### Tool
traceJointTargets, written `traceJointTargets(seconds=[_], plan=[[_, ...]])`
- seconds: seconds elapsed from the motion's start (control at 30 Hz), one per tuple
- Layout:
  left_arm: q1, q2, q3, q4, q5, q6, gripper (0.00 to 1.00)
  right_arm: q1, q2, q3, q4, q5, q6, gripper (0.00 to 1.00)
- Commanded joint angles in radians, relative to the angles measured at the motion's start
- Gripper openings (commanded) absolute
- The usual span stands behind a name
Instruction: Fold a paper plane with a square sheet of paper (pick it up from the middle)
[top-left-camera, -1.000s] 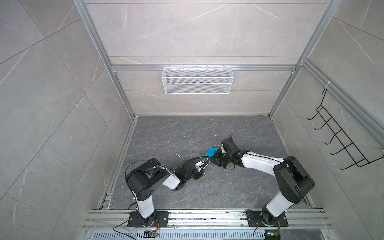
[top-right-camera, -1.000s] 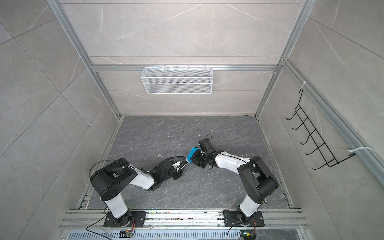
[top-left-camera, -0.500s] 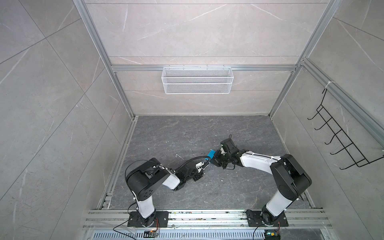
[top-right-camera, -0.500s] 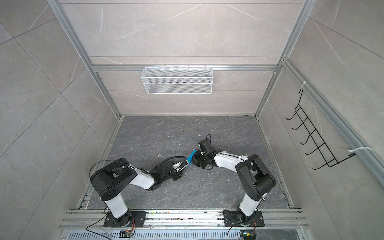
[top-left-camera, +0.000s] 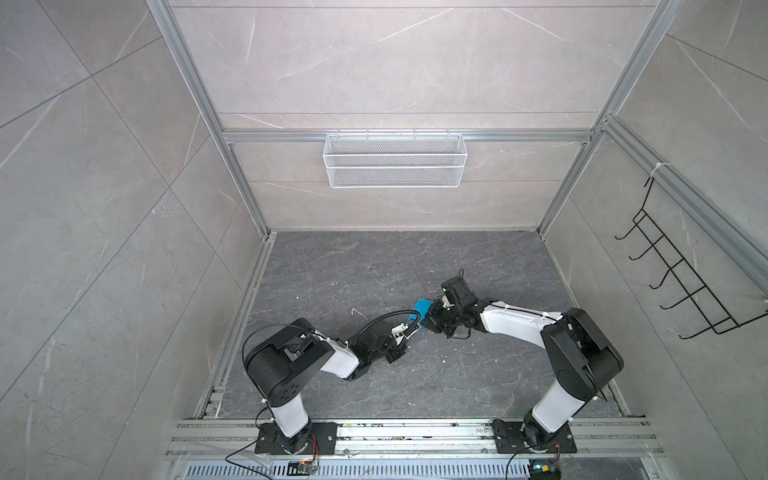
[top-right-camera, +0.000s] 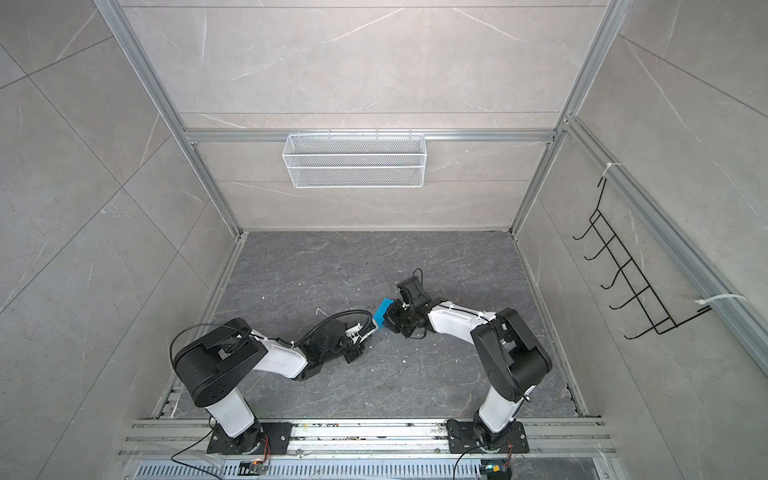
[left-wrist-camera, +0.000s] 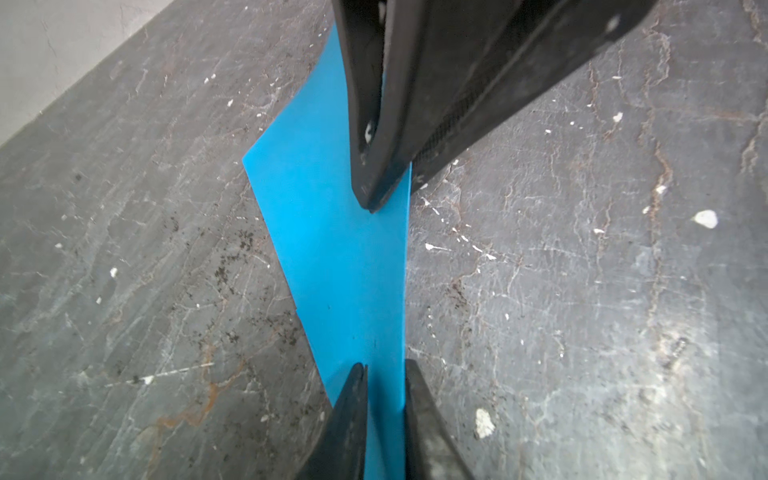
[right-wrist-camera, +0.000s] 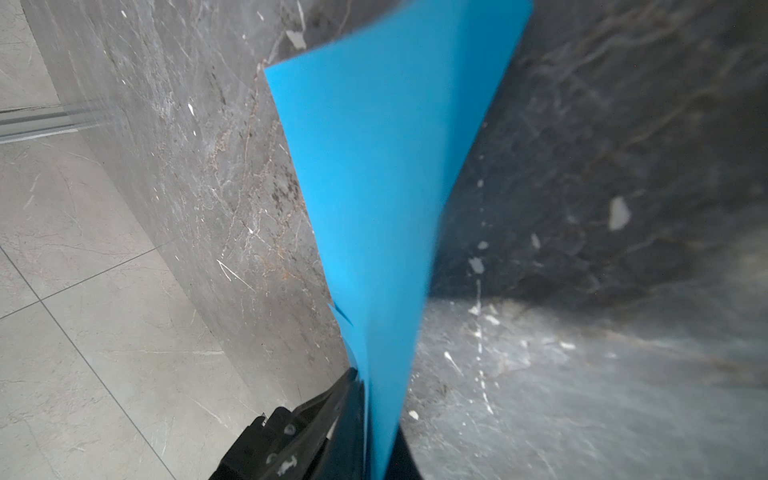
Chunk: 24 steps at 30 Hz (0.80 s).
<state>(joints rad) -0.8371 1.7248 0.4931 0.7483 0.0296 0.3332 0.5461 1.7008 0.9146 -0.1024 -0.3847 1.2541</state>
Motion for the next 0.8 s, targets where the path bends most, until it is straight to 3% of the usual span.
traceJointTargets(seconds=[0.0, 0.2, 0.37, 0.53, 0.77], plan=[[0.008, -0.01, 0.032, -0.017, 0.017, -0.009, 0.13, -0.005, -0.001, 0.016, -0.025, 0.011, -0.012, 0.17], [0.019, -0.025, 0.046, -0.062, 0.029, -0.038, 0.05, -0.01, -0.042, 0.003, -0.022, 0.034, -0.041, 0.46], [0.036, -0.06, 0.061, -0.136, 0.066, -0.085, 0.02, -0.027, -0.107, -0.016, -0.028, 0.077, -0.086, 0.59], [0.048, -0.087, 0.065, -0.184, 0.083, -0.116, 0.01, -0.043, -0.149, -0.029, -0.049, 0.111, -0.132, 0.66], [0.07, -0.091, 0.05, -0.18, 0.12, -0.224, 0.01, -0.047, -0.173, -0.044, -0.08, 0.142, -0.16, 0.67]])
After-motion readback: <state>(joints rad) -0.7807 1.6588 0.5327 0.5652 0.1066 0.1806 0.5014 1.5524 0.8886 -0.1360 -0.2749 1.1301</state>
